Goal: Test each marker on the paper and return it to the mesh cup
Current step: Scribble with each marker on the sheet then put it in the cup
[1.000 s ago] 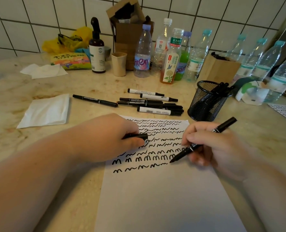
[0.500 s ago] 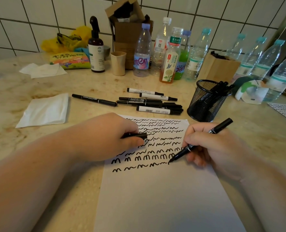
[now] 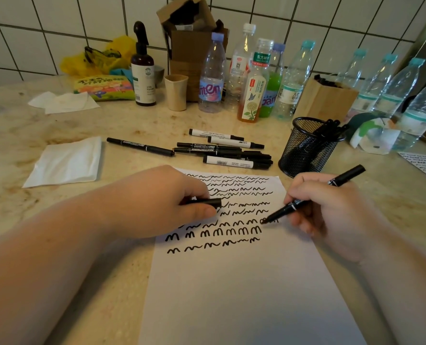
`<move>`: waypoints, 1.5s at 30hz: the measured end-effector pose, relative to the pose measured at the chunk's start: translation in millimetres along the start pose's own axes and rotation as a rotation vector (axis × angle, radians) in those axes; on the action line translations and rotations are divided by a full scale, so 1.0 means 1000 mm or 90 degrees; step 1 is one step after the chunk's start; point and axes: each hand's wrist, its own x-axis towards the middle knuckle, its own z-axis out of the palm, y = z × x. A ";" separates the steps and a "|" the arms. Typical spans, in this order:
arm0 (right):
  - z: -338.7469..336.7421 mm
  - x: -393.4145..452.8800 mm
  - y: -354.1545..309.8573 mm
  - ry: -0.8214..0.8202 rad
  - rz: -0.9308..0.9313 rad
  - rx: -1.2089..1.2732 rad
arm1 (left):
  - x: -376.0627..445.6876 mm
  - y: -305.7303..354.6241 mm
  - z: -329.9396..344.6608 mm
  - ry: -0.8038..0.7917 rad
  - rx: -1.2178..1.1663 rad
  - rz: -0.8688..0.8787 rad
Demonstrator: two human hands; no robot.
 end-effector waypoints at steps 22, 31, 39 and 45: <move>0.006 -0.006 -0.007 -0.159 -0.047 0.184 | 0.000 0.009 0.000 0.007 -0.051 0.022; 0.008 -0.007 -0.006 -0.148 -0.053 0.109 | 0.003 0.014 0.001 0.028 -0.050 0.017; 0.011 -0.005 -0.001 -0.180 -0.037 0.115 | 0.003 0.013 0.002 0.042 -0.034 0.009; 0.011 -0.005 0.000 -0.251 -0.022 0.179 | -0.001 0.016 0.002 0.051 -0.049 0.028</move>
